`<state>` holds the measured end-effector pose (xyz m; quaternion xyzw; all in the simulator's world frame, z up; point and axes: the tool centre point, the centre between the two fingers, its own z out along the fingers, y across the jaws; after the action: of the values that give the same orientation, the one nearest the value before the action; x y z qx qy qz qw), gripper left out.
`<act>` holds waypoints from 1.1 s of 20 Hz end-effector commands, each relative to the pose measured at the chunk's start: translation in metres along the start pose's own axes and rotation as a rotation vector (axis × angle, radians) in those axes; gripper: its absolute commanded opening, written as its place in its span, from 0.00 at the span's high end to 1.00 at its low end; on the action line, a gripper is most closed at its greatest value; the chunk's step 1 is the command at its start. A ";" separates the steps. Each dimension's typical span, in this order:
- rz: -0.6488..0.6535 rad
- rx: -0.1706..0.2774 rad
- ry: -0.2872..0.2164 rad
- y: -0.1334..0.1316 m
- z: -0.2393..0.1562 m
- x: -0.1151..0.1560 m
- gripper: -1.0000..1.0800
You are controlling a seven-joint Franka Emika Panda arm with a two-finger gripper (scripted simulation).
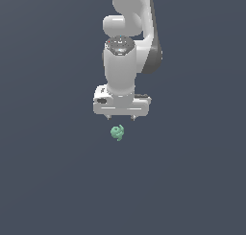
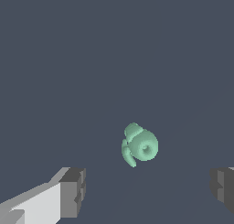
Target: Pick up the object and move it to a goal position.
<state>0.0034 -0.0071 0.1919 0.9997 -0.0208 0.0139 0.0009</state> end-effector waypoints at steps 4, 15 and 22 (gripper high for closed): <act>-0.003 0.005 0.002 -0.004 -0.001 0.000 0.04; -0.028 0.033 0.013 -0.029 -0.009 0.001 0.04; 0.041 0.026 0.000 -0.014 0.023 -0.003 0.04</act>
<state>0.0030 0.0114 0.1783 0.9993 -0.0309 0.0167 -0.0133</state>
